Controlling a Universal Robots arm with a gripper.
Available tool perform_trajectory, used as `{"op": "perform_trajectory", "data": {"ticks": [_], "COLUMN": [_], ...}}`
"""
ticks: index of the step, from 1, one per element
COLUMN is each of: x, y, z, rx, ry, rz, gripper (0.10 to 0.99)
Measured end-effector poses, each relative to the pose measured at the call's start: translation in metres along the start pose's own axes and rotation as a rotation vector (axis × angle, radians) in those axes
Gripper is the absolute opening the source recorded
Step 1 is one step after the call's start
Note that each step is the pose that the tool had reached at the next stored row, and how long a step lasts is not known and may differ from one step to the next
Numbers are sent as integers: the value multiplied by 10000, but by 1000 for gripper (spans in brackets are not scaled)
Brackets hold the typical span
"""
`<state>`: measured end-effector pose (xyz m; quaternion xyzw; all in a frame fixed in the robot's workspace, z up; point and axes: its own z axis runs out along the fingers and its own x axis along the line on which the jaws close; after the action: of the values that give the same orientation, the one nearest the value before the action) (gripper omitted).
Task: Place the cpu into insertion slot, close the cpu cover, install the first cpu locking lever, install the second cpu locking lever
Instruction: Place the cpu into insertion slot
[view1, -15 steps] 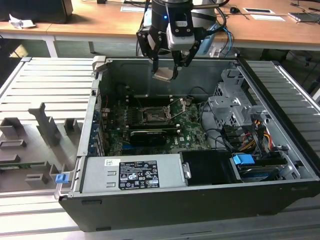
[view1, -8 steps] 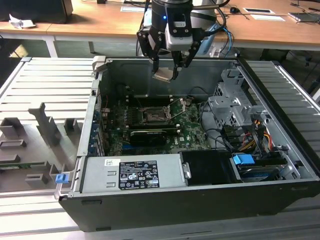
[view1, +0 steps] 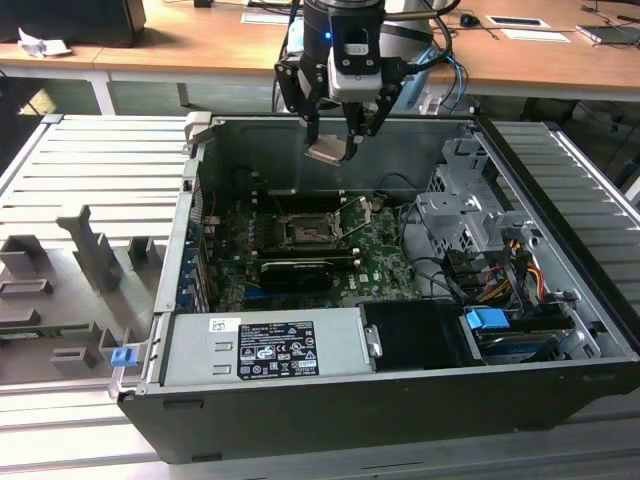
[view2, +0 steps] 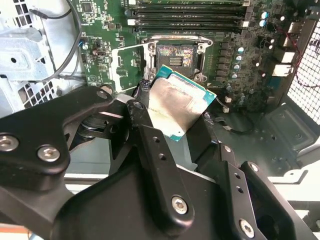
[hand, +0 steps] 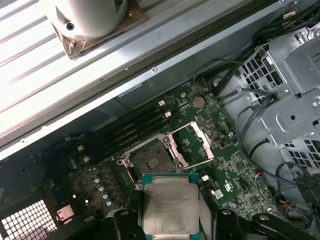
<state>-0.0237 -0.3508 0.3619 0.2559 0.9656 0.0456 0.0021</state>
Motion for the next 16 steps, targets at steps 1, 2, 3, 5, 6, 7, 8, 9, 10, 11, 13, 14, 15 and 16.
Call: {"op": "perform_trajectory", "data": {"ticks": [1,2,3,5,6,7,8,9,10,11,13,14,15,16], "x": [0,0,0,0,0,0,0,0,0,0,-1,-1,-1,-1], "y": [0,0,0,-1,-1,-1,-1,-1,-2,-2,-4,-4,-5,-5], "z": [2,4,5,8,9,12,15,18,23,26,41,46,57,59], "rx": [-3,-6,-7,-12,-13,-14,-16,-15,-14,-14,-14,-14,-13,-12], "ry": [-12,-24,-34,-51,-55,-59,-63,-64,-64,-65,-64,-64,-64,-64], "rz": [142,270,370,564,613,664,705,713,715,716,719,719,719,719], "gripper": [537,537,537,537,537,537,537,537,537,537,537,537,537,537]}}
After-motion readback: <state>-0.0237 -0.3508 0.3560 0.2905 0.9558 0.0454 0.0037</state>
